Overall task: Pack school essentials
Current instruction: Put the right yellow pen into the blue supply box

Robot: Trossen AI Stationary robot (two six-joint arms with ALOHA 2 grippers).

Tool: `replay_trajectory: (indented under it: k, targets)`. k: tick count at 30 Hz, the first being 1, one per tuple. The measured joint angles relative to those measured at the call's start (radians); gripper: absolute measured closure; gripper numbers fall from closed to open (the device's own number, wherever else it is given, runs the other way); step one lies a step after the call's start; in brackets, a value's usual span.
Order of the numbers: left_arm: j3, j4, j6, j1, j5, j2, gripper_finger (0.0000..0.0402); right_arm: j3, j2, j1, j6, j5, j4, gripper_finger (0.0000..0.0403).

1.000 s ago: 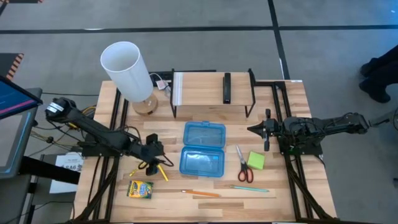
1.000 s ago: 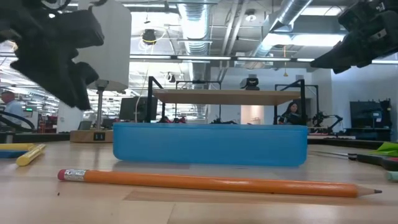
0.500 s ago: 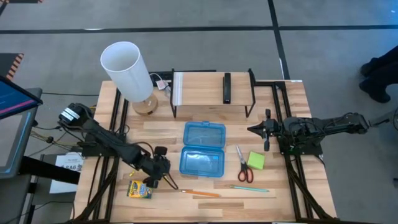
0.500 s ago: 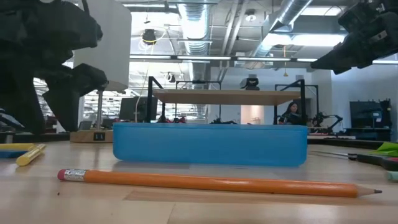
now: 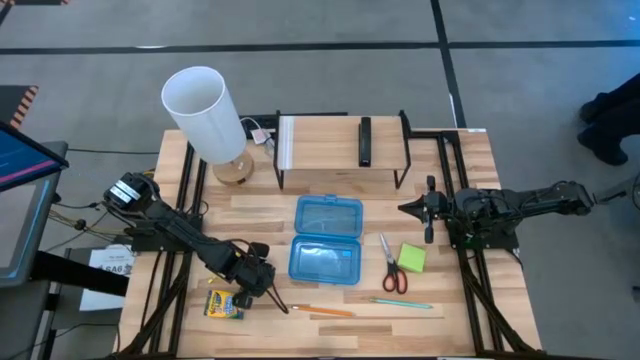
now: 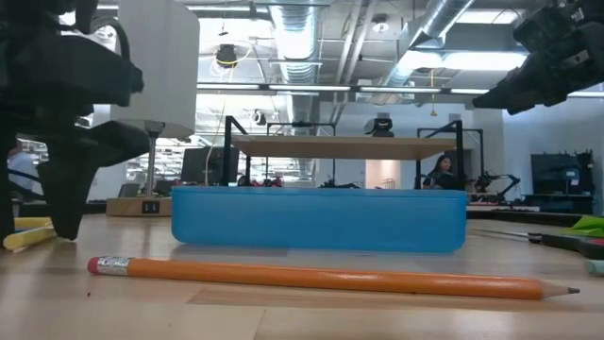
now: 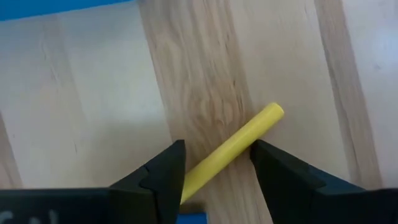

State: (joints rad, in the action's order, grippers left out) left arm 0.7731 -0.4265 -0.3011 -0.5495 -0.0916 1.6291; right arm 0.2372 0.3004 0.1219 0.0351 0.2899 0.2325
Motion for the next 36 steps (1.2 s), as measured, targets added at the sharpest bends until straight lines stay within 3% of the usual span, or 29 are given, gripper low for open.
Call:
replay_trajectory:
  k: [5, 15, 25, 36]
  targets:
    - [-0.002, 0.003, 0.056, 0.001, -0.001, 0.002, 0.0267, 0.0, 0.0, 0.0, 0.0, 0.0, 0.001, 0.0374]
    - [-0.002, 0.003, 0.179, 0.002, 0.008, 0.003, 0.039, 0.0, 0.0, 0.0, 0.0, 0.0, 0.0, 0.0374]
    - [0.046, -0.037, 0.29, 0.017, -0.105, -0.012, 0.0398, 0.0, 0.0, 0.0, 0.0, 0.0, 0.0, 0.0376]
    - [0.204, -0.164, 0.32, 0.095, -0.178, -0.051, 0.0401, 0.0, 0.0, 0.0, 0.0, 0.0, 0.004, 0.0376]
